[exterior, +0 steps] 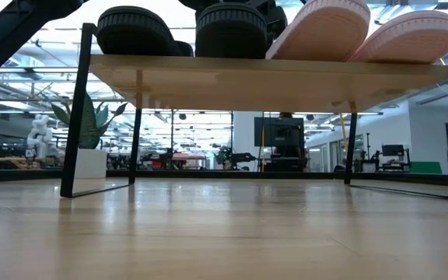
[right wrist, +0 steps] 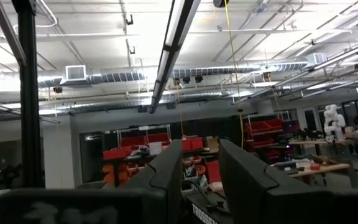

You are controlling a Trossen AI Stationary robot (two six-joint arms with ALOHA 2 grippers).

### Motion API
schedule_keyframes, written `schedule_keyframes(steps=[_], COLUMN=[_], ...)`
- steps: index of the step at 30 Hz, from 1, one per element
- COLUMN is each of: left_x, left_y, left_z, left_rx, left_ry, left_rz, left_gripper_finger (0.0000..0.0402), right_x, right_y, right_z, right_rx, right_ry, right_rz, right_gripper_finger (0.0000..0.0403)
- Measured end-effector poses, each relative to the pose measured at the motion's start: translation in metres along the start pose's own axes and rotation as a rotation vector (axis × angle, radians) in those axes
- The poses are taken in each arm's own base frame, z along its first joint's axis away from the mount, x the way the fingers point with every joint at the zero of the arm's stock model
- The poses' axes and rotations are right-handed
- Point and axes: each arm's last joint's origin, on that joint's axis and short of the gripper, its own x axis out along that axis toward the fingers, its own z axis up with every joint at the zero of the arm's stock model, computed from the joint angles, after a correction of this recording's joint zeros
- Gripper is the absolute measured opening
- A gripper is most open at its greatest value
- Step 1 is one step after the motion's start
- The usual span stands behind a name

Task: Pick and place slides into the shelf
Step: Put the pink slipper on the shelf

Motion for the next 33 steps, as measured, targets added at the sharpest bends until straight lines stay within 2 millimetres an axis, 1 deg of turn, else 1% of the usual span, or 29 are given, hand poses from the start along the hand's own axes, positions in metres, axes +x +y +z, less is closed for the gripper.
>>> schedule_keyframes(steps=[3, 9, 13, 18, 23, 29, 33], left_x=[0.001, -0.008, -0.012, -0.009, -0.013, -0.014, -0.012], left_y=[-0.002, -0.011, -0.013, -0.024, -0.032, -0.033, -0.037], left_z=[0.002, 0.010, 0.012, 0.016, 0.020, 0.020, 0.022], left_rx=[0.016, 0.072, 0.076, 0.126, 0.161, 0.167, 0.198], left_ry=[-0.012, -0.044, -0.038, -0.050, -0.069, -0.073, -0.073], left_rz=[0.007, 0.068, 0.068, 0.076, 0.084, 0.086, 0.097], left_gripper_finger=[0.0000, 0.0000, 0.0000, 0.0000, 0.0000, 0.0000, 0.0000], right_x=[0.003, 0.010, 0.011, 0.011, 0.011, 0.011, 0.011], right_y=[0.000, 0.000, -0.001, -0.001, -0.001, -0.001, -0.001], right_z=[-0.005, -0.015, -0.014, -0.013, -0.013, -0.013, -0.013], right_rx=[0.012, 0.034, 0.045, 0.053, 0.056, 0.058, 0.055], right_ry=[0.011, 0.033, 0.020, 0.002, 0.006, 0.004, 0.008], right_rz=[-0.005, -0.019, -0.022, -0.020, -0.020, -0.019, -0.019], right_gripper_finger=[0.0093, 0.0093, 0.0093, 0.0093, 0.0093, 0.0093, 0.0093])
